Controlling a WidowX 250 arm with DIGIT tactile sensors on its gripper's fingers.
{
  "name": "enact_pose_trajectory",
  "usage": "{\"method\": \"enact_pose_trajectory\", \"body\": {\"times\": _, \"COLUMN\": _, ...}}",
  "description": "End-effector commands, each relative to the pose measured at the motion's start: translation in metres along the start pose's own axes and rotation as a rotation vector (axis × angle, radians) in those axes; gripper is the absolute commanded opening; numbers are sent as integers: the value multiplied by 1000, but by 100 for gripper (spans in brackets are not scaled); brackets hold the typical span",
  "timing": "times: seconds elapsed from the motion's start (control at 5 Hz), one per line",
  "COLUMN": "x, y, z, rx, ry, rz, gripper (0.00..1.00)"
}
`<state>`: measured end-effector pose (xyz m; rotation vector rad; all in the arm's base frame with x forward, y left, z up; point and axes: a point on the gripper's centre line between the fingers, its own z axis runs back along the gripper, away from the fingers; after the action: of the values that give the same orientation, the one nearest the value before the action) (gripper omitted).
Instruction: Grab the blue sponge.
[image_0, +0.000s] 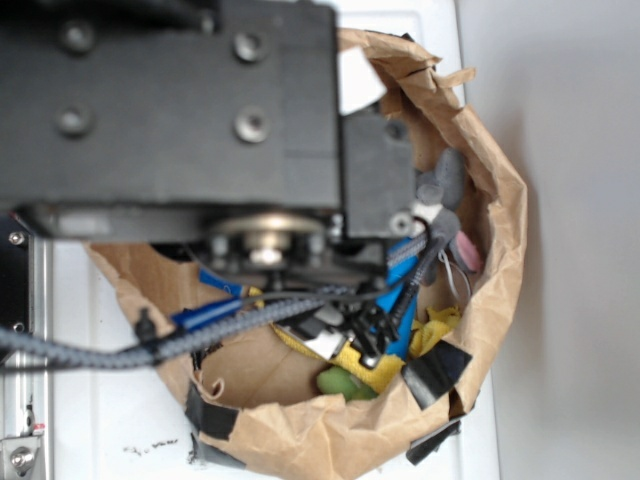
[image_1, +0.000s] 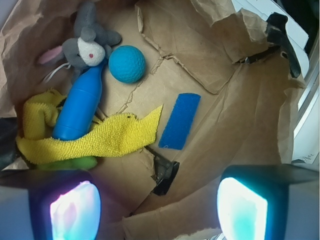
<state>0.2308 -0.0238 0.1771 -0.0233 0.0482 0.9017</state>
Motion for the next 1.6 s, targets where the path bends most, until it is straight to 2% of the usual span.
{"method": "enact_pose_trajectory", "body": {"times": 0.0, "x": 12, "y": -4, "z": -10, "rx": -29, "ry": -56, "rz": 12, "gripper": 100}}
{"method": "enact_pose_trajectory", "body": {"times": 0.2, "x": 22, "y": -4, "z": -25, "rx": -47, "ry": -88, "rz": 6, "gripper": 100}}
{"method": "enact_pose_trajectory", "body": {"times": 0.6, "x": 40, "y": 10, "z": -51, "rx": -35, "ry": -113, "rz": 16, "gripper": 100}}
{"method": "enact_pose_trajectory", "body": {"times": 0.8, "x": 47, "y": 14, "z": -66, "rx": -48, "ry": -98, "rz": 47, "gripper": 100}}
{"method": "enact_pose_trajectory", "body": {"times": 1.0, "x": 45, "y": 17, "z": -79, "rx": -74, "ry": -99, "rz": 71, "gripper": 100}}
{"method": "enact_pose_trajectory", "body": {"times": 1.4, "x": 43, "y": 27, "z": -94, "rx": -51, "ry": -96, "rz": 66, "gripper": 100}}
